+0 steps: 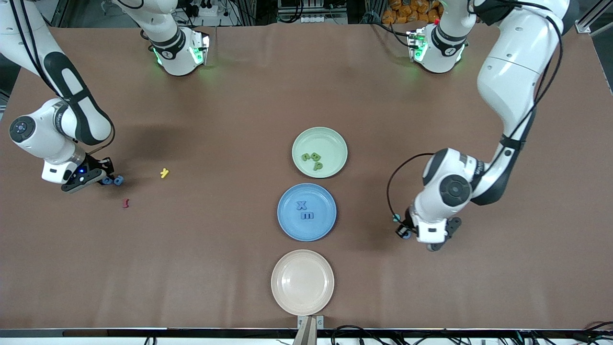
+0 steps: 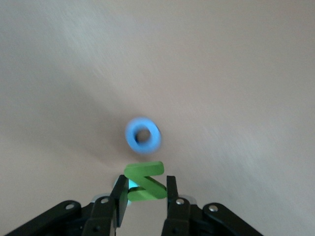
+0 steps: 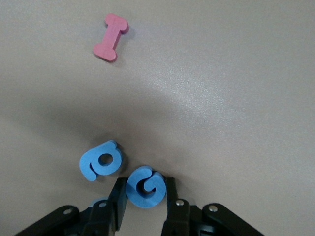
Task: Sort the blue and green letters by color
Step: 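Carry the Z with the left gripper while the right gripper grasps the g, then release the Z onto the green plate while the right gripper carries the g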
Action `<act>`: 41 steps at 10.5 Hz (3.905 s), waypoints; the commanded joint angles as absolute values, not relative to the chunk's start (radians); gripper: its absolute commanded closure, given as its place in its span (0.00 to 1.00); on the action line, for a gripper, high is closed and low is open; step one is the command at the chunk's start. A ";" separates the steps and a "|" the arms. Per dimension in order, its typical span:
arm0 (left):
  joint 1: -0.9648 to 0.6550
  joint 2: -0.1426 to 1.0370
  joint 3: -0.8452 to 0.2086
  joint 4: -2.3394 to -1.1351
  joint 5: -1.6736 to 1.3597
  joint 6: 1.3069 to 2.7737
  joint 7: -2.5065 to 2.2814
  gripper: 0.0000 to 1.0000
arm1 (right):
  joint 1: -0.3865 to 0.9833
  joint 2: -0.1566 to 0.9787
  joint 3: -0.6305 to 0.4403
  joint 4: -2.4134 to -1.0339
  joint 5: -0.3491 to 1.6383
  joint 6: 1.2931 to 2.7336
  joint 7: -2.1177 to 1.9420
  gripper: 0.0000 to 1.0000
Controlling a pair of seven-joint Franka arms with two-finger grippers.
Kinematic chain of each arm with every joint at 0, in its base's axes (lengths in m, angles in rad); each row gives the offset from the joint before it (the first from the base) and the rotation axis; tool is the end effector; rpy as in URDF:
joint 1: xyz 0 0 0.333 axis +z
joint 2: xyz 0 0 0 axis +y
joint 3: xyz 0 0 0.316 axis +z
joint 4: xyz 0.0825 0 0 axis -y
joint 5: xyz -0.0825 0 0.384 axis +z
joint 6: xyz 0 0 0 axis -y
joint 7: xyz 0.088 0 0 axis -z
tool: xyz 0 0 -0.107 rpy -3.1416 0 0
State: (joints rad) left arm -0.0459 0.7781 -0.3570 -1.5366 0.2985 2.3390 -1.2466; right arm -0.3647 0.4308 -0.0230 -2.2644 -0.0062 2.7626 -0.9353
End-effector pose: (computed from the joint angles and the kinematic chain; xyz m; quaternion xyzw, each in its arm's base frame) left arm 0.6740 -0.2370 0.2220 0.9299 0.3653 0.0195 0.0376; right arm 0.5019 -0.2051 0.1741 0.9611 0.2741 0.0229 0.0255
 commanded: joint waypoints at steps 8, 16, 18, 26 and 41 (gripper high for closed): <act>-0.163 0.415 -0.403 -1.945 0.276 2.324 -1.378 1.00 | -0.322 0.362 0.000 -2.115 -0.002 2.507 -0.765 0.90; -0.147 0.405 -0.606 -1.977 0.209 2.278 -1.509 1.00 | 0.084 0.429 -0.002 -1.959 0.069 2.507 0.033 0.91; -0.182 0.440 -0.649 -1.977 0.207 2.279 -1.595 1.00 | 0.190 0.487 -0.002 -1.870 0.071 2.507 0.238 0.91; -0.265 0.519 -0.643 -1.953 0.213 2.283 -1.695 0.00 | 0.512 0.693 -0.002 -1.573 0.069 2.519 0.736 0.91; -0.102 0.502 -0.230 -1.751 0.259 2.207 -1.220 0.00 | 0.648 0.729 -0.009 -1.483 0.055 2.527 0.881 0.08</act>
